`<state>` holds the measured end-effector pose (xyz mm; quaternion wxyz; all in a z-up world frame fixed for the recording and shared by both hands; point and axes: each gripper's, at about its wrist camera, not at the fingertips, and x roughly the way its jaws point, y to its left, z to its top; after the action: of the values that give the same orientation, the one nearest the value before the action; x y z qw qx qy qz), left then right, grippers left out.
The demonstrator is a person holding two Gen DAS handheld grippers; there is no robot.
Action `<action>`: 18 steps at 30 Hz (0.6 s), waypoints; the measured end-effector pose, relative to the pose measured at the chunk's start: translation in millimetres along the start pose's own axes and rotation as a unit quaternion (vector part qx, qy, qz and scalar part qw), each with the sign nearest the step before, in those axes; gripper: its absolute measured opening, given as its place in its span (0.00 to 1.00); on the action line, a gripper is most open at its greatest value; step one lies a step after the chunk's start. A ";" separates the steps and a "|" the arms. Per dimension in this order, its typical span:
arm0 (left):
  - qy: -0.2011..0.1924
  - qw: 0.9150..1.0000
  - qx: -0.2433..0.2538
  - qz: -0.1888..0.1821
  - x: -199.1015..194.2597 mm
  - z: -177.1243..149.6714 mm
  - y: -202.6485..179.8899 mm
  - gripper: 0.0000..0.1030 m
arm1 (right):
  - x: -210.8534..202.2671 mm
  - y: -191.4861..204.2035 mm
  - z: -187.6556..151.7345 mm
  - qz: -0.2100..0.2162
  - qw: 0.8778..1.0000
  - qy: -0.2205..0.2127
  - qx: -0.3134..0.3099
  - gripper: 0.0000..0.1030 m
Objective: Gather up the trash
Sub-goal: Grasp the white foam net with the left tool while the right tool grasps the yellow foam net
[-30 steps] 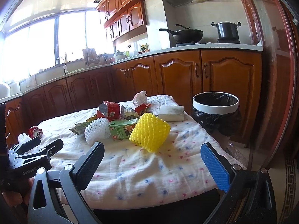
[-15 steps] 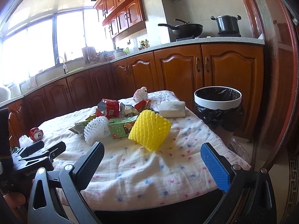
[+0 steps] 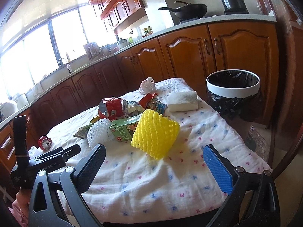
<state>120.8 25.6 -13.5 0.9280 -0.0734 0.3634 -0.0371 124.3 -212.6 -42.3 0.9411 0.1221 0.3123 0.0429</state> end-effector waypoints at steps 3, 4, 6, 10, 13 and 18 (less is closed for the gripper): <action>0.012 1.000 -0.004 -0.003 16.5 10.4 1.6 0.88 | 11.9 -5.6 6.1 0.007 1.000 0.011 0.014 0.99; 0.018 1.000 -0.006 -0.004 22.5 13.6 2.0 0.88 | 18.8 -9.7 8.9 0.013 0.999 0.019 0.023 0.97; 0.027 1.000 -0.010 -0.006 34.4 19.4 3.3 0.84 | 26.1 -12.3 10.9 0.015 0.999 0.028 0.031 0.95; 0.048 0.999 -0.017 -0.014 58.2 27.3 4.6 0.77 | 47.9 -21.6 13.7 0.022 0.997 0.054 0.050 0.88; 0.060 0.998 -0.018 -0.022 73.8 31.2 3.9 0.63 | 60.3 -27.2 13.2 0.031 0.995 0.070 0.066 0.81; 0.076 0.996 -0.012 -0.041 87.2 32.0 2.1 0.19 | 76.9 -30.2 11.5 0.047 0.992 0.093 0.078 0.40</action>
<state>206.5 20.5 -49.0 0.8945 -0.0966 0.4298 -0.0764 193.0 -232.0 -85.5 0.8927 0.2051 0.3945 0.0738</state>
